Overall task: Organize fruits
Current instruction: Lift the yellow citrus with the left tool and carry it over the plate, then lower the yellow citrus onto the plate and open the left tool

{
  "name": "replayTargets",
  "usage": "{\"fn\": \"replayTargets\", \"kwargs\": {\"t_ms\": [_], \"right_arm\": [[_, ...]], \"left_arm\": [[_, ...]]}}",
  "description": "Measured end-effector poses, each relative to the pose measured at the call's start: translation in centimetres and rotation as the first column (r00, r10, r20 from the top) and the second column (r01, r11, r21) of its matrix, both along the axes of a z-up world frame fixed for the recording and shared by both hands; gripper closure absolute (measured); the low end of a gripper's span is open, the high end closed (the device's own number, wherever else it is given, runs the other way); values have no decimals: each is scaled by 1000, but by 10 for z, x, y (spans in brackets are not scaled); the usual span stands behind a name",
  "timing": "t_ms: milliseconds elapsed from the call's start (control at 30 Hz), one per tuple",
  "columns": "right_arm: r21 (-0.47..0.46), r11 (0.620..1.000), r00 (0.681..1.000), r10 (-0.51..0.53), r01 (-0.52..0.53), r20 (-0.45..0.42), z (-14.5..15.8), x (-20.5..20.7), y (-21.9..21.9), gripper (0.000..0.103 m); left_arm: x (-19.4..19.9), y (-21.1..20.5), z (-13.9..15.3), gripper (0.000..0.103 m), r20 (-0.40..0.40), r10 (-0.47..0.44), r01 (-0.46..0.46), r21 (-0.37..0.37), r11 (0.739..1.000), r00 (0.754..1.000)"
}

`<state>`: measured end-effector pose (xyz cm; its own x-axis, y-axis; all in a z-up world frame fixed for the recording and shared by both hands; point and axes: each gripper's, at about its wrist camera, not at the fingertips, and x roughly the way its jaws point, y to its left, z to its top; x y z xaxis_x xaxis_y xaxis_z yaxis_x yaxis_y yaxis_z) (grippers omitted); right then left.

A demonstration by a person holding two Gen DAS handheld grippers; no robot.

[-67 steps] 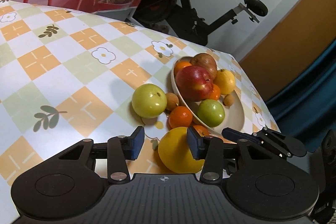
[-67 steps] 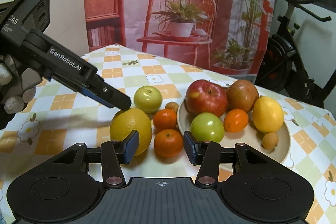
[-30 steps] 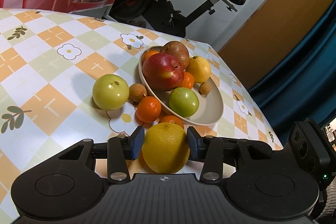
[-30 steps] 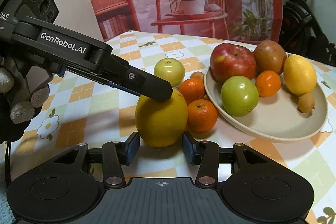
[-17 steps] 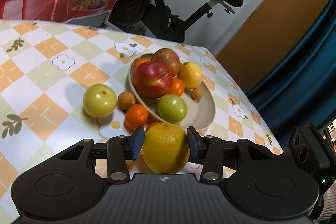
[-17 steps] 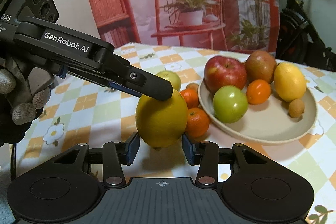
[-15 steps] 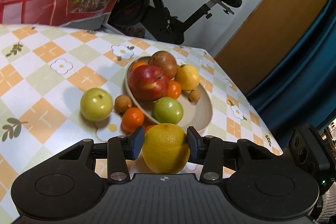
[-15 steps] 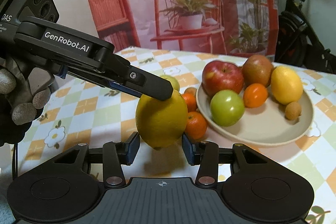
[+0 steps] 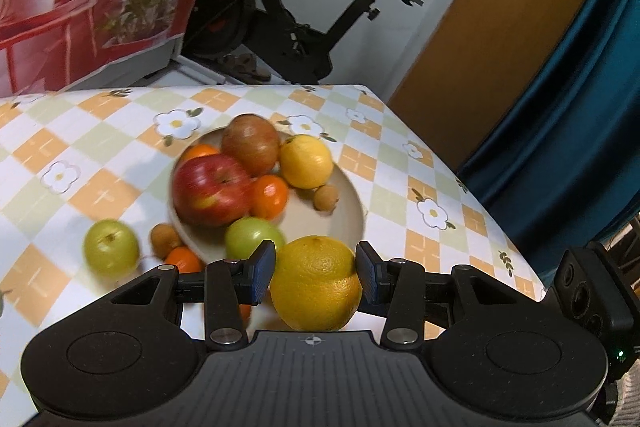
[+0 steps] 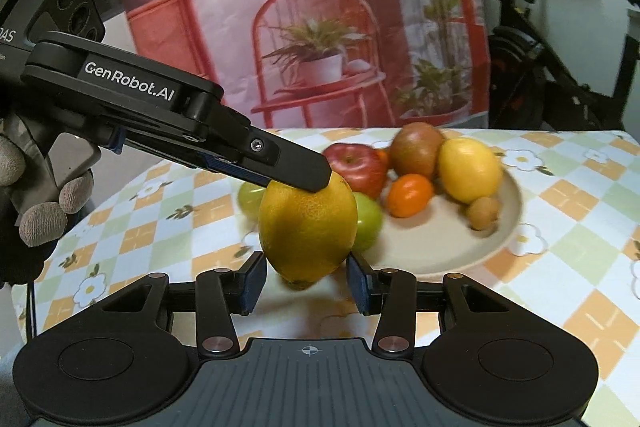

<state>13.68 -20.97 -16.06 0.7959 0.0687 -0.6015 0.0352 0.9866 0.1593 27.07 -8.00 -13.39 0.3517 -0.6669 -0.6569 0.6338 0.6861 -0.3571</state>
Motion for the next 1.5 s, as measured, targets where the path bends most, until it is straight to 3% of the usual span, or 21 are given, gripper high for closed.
{"fn": "replayTargets", "kwargs": {"t_ms": [300, 733, 1500], "right_arm": [[16, 997, 997, -74, 74, 26, 4, 0, -37, 62], [47, 994, 994, -104, 103, 14, -12, 17, -70, 62], [-16, 992, 992, -122, 121, -36, -25, 39, -81, 62]], "left_arm": [[20, -33, 1, 56, -13, -8, 8, -6, 1000, 1000], [45, -63, -5, 56, -34, -13, 15, 61, 998, 999], [64, -75, -18, 56, -57, 23, -17, 106, 994, 998]]}}
